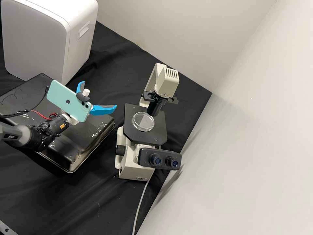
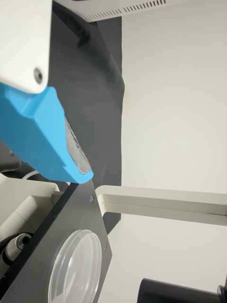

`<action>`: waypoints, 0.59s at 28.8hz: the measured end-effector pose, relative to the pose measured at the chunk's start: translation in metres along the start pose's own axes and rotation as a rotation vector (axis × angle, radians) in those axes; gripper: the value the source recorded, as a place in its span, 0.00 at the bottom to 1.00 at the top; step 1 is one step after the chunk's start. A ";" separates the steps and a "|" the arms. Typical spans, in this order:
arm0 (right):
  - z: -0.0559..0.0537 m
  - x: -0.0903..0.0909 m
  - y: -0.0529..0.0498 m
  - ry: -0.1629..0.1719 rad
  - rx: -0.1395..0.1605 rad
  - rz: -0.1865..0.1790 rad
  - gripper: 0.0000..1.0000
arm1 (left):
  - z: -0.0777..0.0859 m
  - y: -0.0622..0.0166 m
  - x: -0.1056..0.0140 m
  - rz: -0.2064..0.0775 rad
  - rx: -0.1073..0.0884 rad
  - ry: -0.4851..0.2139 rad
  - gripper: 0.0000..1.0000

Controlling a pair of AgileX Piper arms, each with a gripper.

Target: Place the petri dish on the bench

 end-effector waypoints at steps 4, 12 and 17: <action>0.000 0.000 0.000 0.000 0.000 0.000 1.00 | -0.001 0.0006 0.000 0.008 -0.002 0.011 1.00; 0.000 0.000 0.000 -0.001 0.000 0.002 1.00 | -0.001 -0.0004 0.001 0.011 -0.002 0.013 1.00; 0.009 -0.001 0.008 -0.021 0.004 0.026 1.00 | 0.000 -0.0026 0.002 -0.002 0.000 0.013 1.00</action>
